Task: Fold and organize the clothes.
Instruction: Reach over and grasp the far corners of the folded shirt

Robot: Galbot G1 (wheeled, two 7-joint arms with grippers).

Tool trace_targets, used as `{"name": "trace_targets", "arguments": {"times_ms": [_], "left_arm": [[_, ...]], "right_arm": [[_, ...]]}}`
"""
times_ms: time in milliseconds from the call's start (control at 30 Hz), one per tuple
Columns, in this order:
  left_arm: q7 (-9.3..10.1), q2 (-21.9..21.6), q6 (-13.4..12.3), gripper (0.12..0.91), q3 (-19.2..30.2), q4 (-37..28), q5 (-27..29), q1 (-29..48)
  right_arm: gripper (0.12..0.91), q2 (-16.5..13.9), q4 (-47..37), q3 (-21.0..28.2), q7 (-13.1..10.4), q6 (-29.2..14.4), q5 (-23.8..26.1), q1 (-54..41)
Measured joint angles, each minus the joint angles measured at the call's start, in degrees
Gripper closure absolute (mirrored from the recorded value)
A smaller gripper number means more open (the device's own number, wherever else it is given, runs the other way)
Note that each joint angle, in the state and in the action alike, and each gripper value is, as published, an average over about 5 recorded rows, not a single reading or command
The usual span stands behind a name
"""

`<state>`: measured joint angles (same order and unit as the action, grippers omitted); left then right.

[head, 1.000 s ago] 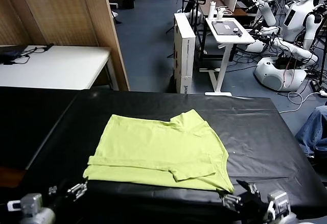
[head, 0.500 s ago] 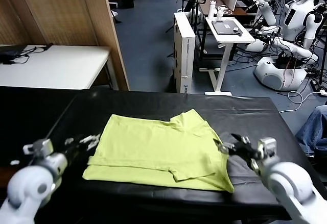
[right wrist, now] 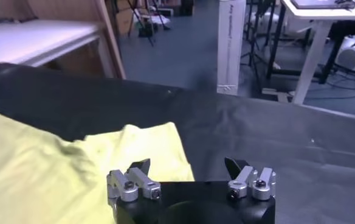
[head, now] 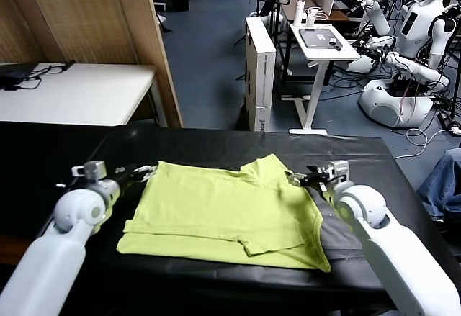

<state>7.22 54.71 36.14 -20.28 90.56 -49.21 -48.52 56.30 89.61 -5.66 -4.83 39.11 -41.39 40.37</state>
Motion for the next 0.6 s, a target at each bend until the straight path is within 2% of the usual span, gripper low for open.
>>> {"name": "trace_targets", "arguments": {"times_ms": [333, 600], "left_arm": [[-0.31, 1.9, -0.4, 0.123, 2.6, -5.4, 1.0, 4.2], [-1.52, 3.5, -0.7, 0.123, 4.8, -7.7, 3.8, 6.2]], "right_arm": [[0.118, 0.8, -2.1, 1.3, 0.9, 0.1, 1.6, -1.5], [0.132, 0.6, -2.4, 1.6, 2.1, -0.2, 2.2, -1.4]]}}
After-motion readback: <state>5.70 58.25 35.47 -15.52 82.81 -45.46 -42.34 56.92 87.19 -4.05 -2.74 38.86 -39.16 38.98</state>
